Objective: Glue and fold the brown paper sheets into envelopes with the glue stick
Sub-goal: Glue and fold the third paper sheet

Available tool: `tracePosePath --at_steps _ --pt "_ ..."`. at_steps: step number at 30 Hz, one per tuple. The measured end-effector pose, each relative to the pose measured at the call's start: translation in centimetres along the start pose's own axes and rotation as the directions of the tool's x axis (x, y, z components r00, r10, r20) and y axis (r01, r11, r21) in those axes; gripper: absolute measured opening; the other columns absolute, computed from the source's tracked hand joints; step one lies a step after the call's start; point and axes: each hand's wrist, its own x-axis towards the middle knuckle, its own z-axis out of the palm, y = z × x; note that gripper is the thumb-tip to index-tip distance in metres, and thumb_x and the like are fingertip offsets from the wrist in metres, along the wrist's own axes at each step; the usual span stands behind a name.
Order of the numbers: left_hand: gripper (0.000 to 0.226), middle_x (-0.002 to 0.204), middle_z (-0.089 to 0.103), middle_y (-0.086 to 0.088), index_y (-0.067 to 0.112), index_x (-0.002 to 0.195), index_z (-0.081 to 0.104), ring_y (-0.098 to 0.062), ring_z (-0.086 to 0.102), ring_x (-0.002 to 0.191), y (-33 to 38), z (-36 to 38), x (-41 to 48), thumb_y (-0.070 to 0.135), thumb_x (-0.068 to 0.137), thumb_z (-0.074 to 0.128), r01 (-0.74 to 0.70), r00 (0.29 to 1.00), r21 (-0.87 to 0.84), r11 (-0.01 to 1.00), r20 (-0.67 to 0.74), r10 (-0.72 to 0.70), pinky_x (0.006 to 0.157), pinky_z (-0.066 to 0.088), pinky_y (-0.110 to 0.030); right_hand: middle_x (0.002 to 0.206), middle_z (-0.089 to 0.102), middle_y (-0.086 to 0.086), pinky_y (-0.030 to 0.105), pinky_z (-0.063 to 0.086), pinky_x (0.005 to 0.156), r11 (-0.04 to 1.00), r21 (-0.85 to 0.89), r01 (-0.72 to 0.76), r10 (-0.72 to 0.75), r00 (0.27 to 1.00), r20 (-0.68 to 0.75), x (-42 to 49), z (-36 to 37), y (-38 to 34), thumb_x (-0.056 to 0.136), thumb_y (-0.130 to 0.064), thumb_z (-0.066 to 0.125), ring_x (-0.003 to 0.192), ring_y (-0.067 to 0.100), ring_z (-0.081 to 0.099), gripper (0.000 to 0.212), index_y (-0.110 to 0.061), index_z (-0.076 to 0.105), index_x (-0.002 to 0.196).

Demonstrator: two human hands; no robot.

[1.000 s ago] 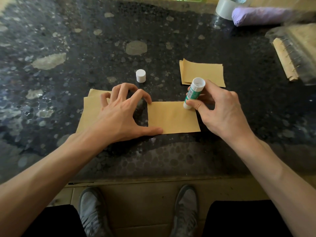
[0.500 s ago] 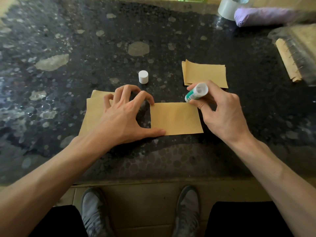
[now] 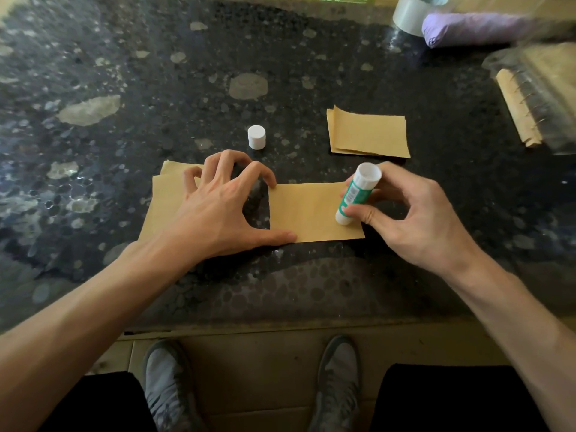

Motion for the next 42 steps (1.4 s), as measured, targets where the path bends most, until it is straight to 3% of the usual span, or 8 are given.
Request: tracePosePath --at_steps 9,14,22,29,32,35,37,42 --pt "0.088 0.142 0.03 0.011 0.05 0.126 0.045 -0.017 0.018 0.145 0.0 0.1 0.0 0.097 0.054 0.058 0.001 1.0 0.003 1.0 -0.005 -0.001 0.116 0.017 -0.048 0.126 0.07 -0.009 0.024 0.054 0.1 0.985 -0.162 0.051 -0.037 0.996 0.085 -0.3 0.2 -0.2 0.096 -0.038 0.061 0.12 0.008 0.065 0.039 -0.024 0.058 0.132" --pt "0.088 0.141 0.029 0.012 0.05 0.126 0.044 -0.018 0.019 0.145 -0.1 0.2 0.0 0.098 0.054 0.057 -0.001 1.0 0.002 1.0 -0.012 0.001 0.116 0.017 -0.048 0.123 0.072 -0.004 0.03 0.059 0.096 0.983 -0.181 0.035 -0.039 0.999 -0.022 -0.4 0.3 -0.4 0.092 -0.044 0.068 0.112 0.008 0.068 0.042 -0.018 0.062 0.125" --pt "0.088 0.14 0.03 0.012 0.05 0.126 0.045 -0.017 0.019 0.144 -0.1 0.2 -0.1 0.098 0.053 0.057 -0.003 1.0 0.0 1.0 -0.025 0.003 0.114 0.018 -0.047 0.108 0.066 -0.014 0.027 0.06 0.086 0.976 -0.218 -0.001 -0.026 0.992 -0.121 0.0 0.6 -0.4 0.089 -0.05 0.075 0.098 0.006 0.068 0.042 -0.021 0.06 0.115" --pt "0.088 0.139 0.031 0.012 0.049 0.125 0.045 -0.017 0.02 0.144 -0.1 0.3 -0.1 0.098 0.053 0.057 -0.01 1.0 -0.004 1.0 -0.028 0.01 0.114 0.018 -0.047 0.119 0.072 -0.006 0.037 0.061 0.092 0.982 -0.187 -0.032 0.009 0.992 -0.125 0.2 0.6 -0.1 0.091 -0.037 0.076 0.108 0.011 0.07 0.041 -0.017 0.061 0.124" --pt "0.088 0.139 0.031 0.011 0.049 0.125 0.045 -0.017 0.02 0.144 -0.2 0.3 -0.1 0.098 0.054 0.057 -0.011 0.999 -0.004 1.0 -0.031 0.011 0.114 0.018 -0.047 0.124 0.071 -0.006 0.031 0.059 0.094 0.985 -0.17 -0.039 0.018 0.992 -0.122 0.4 0.5 0.1 0.092 -0.035 0.074 0.112 0.01 0.069 0.04 -0.017 0.061 0.125" --pt "0.087 0.139 0.031 0.011 0.049 0.125 0.046 -0.017 0.02 0.143 -0.1 0.2 0.0 0.098 0.054 0.058 -0.012 0.999 -0.004 1.0 -0.032 0.012 0.114 0.018 -0.046 0.124 0.07 -0.011 0.009 0.05 0.09 0.986 -0.158 -0.046 0.029 0.994 -0.11 0.7 0.6 0.4 0.092 -0.034 0.073 0.114 0.006 0.066 0.038 -0.016 0.062 0.124" --pt "0.087 0.139 0.03 0.012 0.049 0.125 0.046 -0.016 0.019 0.143 -0.1 0.2 0.0 0.098 0.054 0.059 -0.01 1.0 -0.003 1.0 -0.029 0.01 0.114 0.017 -0.046 0.123 0.072 -0.008 0.001 0.046 0.088 0.988 -0.147 -0.055 0.039 0.993 -0.109 0.9 0.6 0.6 0.093 -0.032 0.073 0.116 0.003 0.063 0.036 -0.016 0.061 0.123" --pt "0.087 0.138 0.03 0.012 0.049 0.125 0.045 -0.016 0.019 0.143 -0.1 0.2 -0.1 0.097 0.054 0.059 -0.009 1.0 -0.011 1.0 -0.026 0.009 0.114 0.017 -0.045 0.119 0.073 -0.011 -0.001 0.045 0.086 0.991 -0.12 -0.059 0.04 0.987 -0.153 1.3 0.7 0.7 0.092 -0.031 0.076 0.109 -0.005 0.062 0.035 -0.015 0.063 0.12"
